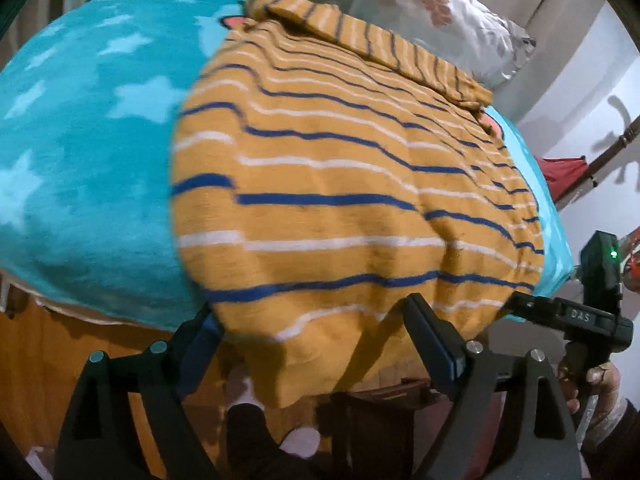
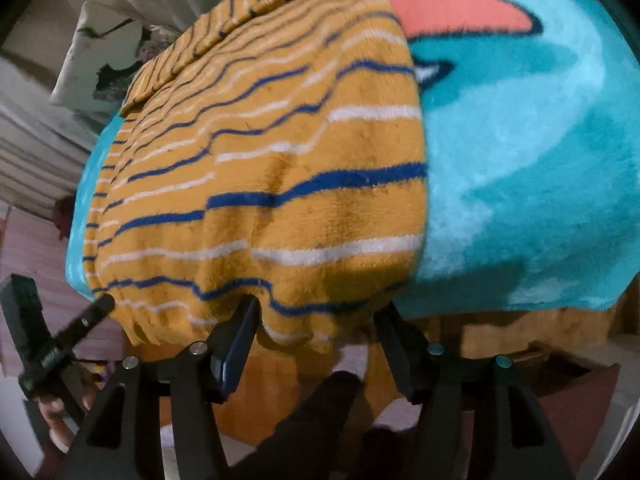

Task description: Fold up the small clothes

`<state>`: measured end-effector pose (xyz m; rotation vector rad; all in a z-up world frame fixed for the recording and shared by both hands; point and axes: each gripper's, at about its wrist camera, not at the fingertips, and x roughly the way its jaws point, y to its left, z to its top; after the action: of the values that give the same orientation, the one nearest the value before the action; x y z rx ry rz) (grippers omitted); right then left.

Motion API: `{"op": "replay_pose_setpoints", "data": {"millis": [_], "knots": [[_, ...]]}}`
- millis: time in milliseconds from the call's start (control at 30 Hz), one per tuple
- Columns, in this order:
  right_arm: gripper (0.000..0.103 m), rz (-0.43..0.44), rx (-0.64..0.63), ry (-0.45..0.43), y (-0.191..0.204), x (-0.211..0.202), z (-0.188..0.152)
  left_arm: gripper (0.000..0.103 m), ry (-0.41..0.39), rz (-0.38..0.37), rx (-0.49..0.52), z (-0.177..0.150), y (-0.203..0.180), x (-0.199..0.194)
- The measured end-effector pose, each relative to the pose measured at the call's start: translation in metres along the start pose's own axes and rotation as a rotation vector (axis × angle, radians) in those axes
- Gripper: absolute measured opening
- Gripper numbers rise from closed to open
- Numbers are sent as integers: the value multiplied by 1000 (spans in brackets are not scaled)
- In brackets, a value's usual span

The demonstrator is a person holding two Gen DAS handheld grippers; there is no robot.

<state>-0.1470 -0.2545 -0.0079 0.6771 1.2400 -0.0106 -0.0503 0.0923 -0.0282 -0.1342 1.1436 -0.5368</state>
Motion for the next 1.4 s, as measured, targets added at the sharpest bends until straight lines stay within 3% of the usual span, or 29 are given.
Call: {"op": "replay_pose_setpoints", "data": {"millis": [33,100,133,167,200,233,433,733,967,1067,1167,1200,1233,1267,1300,1333,1400], "knots": [[64,27,27,1,-2,2,0,83,11,-19,-15,1,0,2],[60,80,61,3,-5,3,-1,44,65,-78,-83,3,7,8],[37,96,73,3,-5,3,-2,21,93,-96,-114,3,10,9],[24,140,105,16,-10,4,-3,13,102,-115,-136,2,12,6],[15,167,128,26,-12,4,-5,12,96,-107,-146,1,11,-3],[11,195,153,27,-13,1,-7,11,92,-86,-133,-1,9,-11],[10,235,60,2,7,-45,-19,9,12,-48,-82,-6,-6,-67],[10,365,32,-63,43,-87,10,9,-110,-141,-148,42,-10,-103],[10,376,69,-142,70,-96,91,9,-105,-200,-153,152,6,-63],[13,330,100,-172,75,-65,148,10,-74,-159,-109,216,9,-26],[29,212,123,-201,74,-30,200,14,-46,-107,-91,264,14,5],[40,161,148,-214,74,-24,215,17,-39,-136,-90,275,16,10],[52,148,161,-228,74,-23,220,26,-36,-167,-85,281,19,11],[56,154,176,-257,72,-27,226,41,-35,-189,-71,287,21,14],[64,173,178,-281,70,-33,228,49,-37,-179,-60,290,23,15],[67,169,175,-291,70,-37,228,57,-40,-163,-50,291,26,17],[67,91,137,-293,71,-43,226,58,-18,-149,-32,293,32,23]]}}
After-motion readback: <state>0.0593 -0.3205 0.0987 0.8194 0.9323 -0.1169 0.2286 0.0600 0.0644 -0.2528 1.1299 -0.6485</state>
